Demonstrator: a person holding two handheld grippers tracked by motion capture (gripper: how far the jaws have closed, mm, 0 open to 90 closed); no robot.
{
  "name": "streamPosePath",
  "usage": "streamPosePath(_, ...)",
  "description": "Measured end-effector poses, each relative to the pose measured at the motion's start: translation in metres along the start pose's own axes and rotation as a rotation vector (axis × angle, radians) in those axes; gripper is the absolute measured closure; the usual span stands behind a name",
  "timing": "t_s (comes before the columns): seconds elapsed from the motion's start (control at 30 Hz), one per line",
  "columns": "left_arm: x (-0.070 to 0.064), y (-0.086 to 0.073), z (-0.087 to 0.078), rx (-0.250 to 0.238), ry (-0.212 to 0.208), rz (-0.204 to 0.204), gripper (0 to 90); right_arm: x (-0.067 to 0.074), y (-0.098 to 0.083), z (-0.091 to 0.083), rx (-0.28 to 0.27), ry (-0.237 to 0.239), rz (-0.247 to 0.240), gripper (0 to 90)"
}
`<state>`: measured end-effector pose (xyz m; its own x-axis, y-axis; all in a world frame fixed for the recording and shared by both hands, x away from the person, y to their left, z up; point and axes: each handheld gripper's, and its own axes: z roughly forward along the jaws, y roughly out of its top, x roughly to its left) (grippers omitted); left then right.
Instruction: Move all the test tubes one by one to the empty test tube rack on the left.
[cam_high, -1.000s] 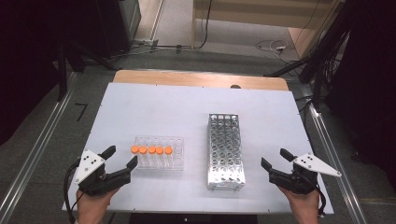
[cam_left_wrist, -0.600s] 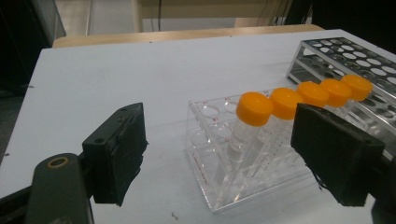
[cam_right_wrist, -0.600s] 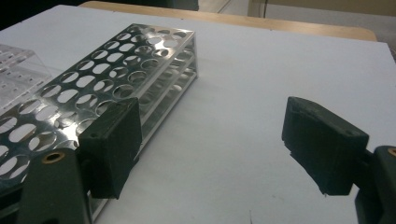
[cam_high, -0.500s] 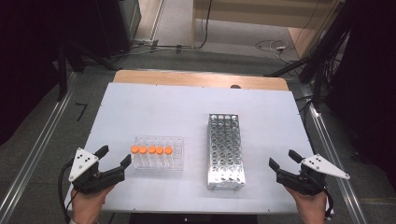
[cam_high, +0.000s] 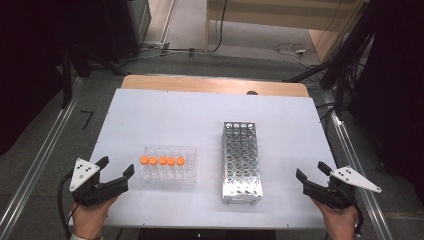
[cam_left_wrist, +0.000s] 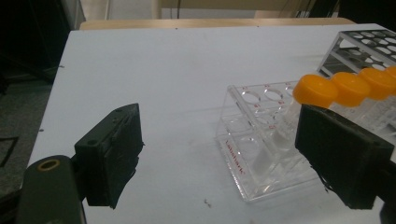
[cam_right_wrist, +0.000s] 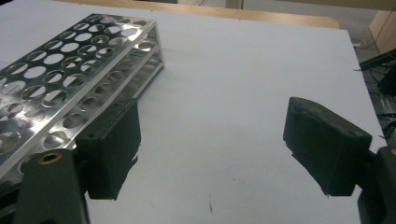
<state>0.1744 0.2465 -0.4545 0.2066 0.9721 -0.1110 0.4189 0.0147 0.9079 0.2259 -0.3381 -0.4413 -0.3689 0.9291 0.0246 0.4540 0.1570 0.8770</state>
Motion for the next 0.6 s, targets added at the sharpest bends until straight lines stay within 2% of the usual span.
streamPosePath(0.6,0.02,-0.013,0.009,0.036,0.076,-0.025,14.1,-0.021,-0.011,0.003,0.028,-0.09,0.005,16.6)
